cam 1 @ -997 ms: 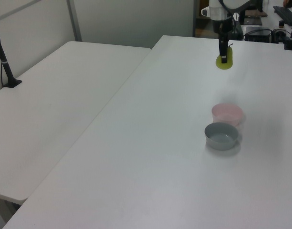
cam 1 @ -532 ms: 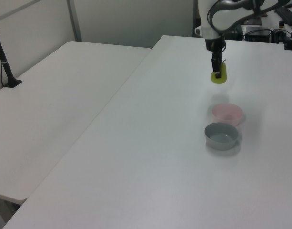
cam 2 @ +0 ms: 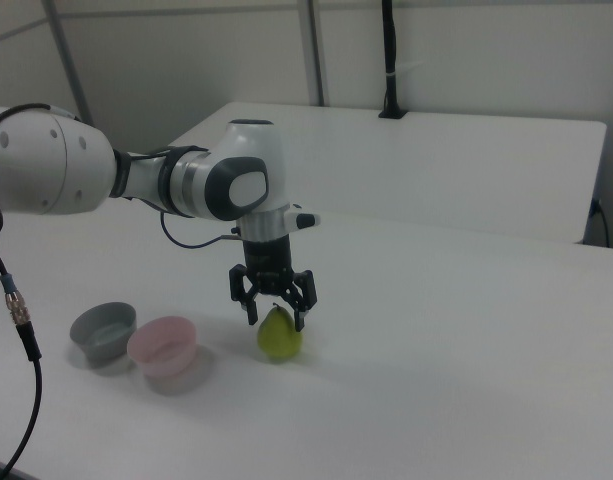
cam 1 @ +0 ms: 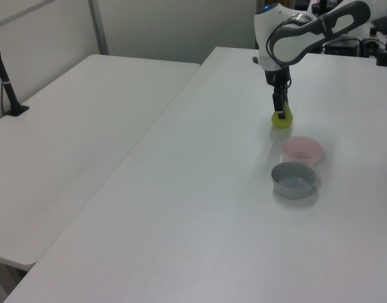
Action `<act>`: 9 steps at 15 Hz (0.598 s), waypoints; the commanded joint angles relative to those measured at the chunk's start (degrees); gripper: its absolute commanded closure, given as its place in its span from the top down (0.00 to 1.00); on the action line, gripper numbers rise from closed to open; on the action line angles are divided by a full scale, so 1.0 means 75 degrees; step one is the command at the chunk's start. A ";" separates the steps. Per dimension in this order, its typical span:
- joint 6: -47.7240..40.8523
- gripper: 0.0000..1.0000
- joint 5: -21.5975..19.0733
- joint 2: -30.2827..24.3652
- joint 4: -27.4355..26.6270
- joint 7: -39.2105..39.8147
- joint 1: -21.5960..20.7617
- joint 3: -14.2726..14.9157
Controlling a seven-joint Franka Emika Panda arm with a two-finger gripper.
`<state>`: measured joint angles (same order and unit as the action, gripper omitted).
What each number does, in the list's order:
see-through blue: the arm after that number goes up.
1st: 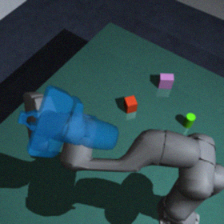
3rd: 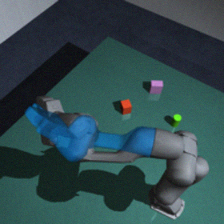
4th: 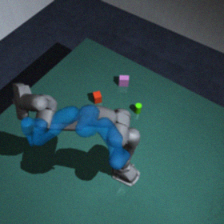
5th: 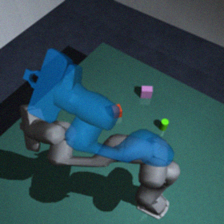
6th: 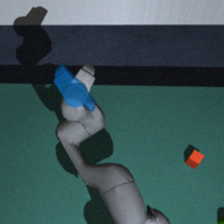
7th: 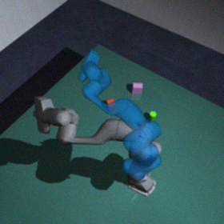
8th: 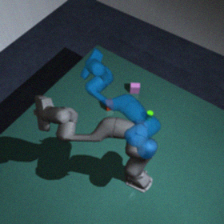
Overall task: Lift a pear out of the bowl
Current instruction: 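Carry the pear away from the bowls and lower it to the table, then open the gripper to release the pear on the table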
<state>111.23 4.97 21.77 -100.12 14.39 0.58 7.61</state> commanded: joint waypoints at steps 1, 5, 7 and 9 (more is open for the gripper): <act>0.0029 1.00 0.0110 -0.0031 0.0072 -0.0161 -0.0042 -0.0018; -0.0100 1.00 0.0099 -0.0650 0.0072 -0.0242 -0.0054 0.0029; -0.0368 1.00 0.0075 -0.1165 0.0072 -0.0453 -0.0043 0.0040; -0.0847 1.00 0.0075 -0.1705 0.0072 -0.0465 -0.0054 0.0040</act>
<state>109.95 5.00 16.67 -98.07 12.62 0.59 7.70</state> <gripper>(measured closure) 0.000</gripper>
